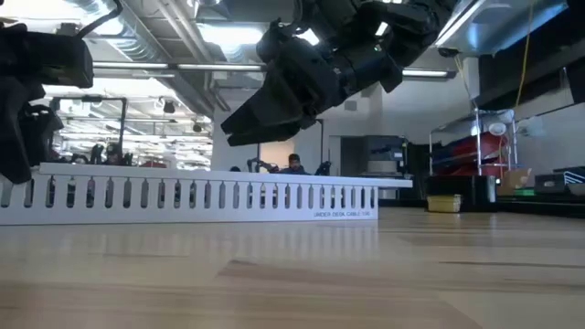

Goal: Ziptie cables
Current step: Close the white cable duct

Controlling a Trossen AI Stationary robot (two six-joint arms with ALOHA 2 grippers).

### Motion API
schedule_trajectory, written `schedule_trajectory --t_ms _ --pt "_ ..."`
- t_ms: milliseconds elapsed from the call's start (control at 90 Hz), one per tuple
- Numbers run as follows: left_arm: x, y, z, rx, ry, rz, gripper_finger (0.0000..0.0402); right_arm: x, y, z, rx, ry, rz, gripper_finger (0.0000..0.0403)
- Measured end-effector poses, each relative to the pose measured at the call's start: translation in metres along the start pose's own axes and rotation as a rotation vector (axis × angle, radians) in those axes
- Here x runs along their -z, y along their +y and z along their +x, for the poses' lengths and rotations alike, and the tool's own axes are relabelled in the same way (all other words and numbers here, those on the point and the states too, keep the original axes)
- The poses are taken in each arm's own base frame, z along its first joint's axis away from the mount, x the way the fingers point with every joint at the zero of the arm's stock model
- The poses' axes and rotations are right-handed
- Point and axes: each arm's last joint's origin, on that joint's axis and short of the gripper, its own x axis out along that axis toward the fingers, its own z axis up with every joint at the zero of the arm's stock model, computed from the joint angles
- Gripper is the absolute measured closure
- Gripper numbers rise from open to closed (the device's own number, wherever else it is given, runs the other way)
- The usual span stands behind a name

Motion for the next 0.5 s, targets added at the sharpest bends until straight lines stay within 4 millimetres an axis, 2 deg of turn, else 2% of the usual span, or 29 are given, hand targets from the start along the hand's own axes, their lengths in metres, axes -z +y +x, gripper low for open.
schedule_trajectory --t_ms 500 --pt "0.0 0.0 0.0 -0.004 -0.011 -0.003 0.0192 -0.009 -0.028 -0.004 -0.032 -0.053 0.129 0.0056"
